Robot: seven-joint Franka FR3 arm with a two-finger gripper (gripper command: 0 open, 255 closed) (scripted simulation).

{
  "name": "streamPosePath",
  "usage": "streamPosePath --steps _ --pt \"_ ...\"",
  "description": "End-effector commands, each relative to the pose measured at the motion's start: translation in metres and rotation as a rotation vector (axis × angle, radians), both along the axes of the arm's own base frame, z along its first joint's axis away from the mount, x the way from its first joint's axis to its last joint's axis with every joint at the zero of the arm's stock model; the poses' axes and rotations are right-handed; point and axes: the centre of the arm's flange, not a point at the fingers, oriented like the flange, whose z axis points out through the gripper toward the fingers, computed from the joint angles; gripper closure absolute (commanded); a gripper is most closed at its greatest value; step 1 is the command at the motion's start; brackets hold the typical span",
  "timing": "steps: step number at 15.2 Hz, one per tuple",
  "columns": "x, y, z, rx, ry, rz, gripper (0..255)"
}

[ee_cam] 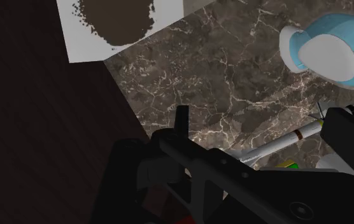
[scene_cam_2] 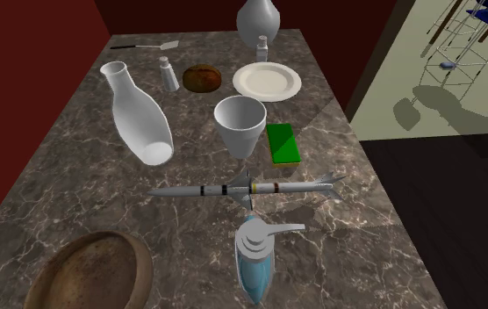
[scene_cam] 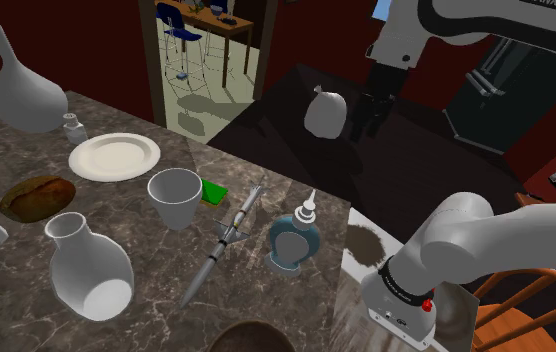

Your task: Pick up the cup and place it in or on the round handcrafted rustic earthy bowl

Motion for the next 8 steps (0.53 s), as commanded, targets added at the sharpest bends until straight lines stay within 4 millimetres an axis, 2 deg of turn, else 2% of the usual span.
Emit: streamPosePath --steps 1,8 --pt "0.000 0.000 0.000 0.000 0.000 0.000 0" --pt "0.055 0.070 -0.032 -0.030 -0.009 -0.011 0"
